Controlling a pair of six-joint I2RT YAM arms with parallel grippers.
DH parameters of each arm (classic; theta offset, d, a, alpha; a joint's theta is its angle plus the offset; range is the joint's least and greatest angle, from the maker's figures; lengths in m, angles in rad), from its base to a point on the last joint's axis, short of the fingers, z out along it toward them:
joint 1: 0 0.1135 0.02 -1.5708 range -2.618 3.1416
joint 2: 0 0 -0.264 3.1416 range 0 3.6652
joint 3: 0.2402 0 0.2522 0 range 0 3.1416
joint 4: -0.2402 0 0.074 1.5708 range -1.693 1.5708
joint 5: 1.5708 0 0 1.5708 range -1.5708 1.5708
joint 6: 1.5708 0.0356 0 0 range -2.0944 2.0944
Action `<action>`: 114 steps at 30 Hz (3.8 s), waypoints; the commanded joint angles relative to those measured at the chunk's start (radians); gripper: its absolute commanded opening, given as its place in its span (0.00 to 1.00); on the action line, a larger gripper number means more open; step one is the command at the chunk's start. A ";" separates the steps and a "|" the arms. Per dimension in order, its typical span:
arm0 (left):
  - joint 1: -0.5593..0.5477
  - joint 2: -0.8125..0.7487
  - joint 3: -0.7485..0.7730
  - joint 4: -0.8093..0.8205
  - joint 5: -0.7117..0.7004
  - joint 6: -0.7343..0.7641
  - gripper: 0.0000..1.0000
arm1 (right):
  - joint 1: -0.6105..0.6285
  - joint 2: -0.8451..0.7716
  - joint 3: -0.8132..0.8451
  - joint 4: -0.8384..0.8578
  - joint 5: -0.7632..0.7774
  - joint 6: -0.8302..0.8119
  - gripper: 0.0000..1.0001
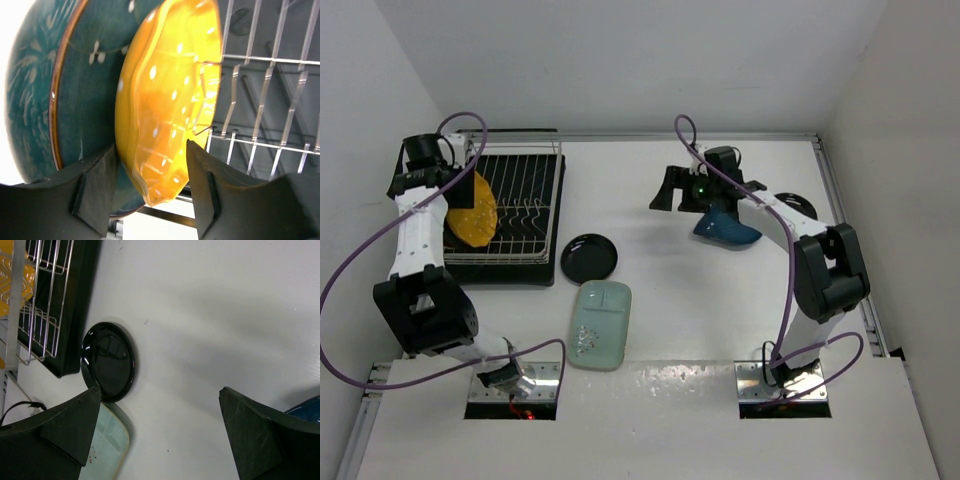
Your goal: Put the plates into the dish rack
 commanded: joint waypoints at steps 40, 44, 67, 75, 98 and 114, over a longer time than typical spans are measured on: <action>-0.311 -0.062 0.330 -0.397 0.131 0.283 0.58 | 0.325 0.474 0.310 -0.101 0.059 0.021 0.69; -0.311 -0.062 0.330 -0.397 0.131 0.283 0.58 | 0.328 0.502 0.280 -0.081 0.028 0.049 0.40; -0.348 0.032 0.316 -0.388 0.904 0.297 0.87 | 0.249 -0.058 0.017 0.334 -0.164 -0.019 0.00; -0.357 0.053 0.271 -0.403 0.941 0.286 0.71 | 0.249 -0.073 0.014 0.499 -0.201 0.090 0.00; -0.212 -0.036 0.445 -0.215 -0.040 -0.043 0.00 | 0.296 -0.130 0.040 0.080 0.475 -0.035 1.00; -0.276 -0.089 0.075 0.133 -0.494 0.015 0.00 | 0.322 -0.250 -0.136 0.051 0.692 -0.109 1.00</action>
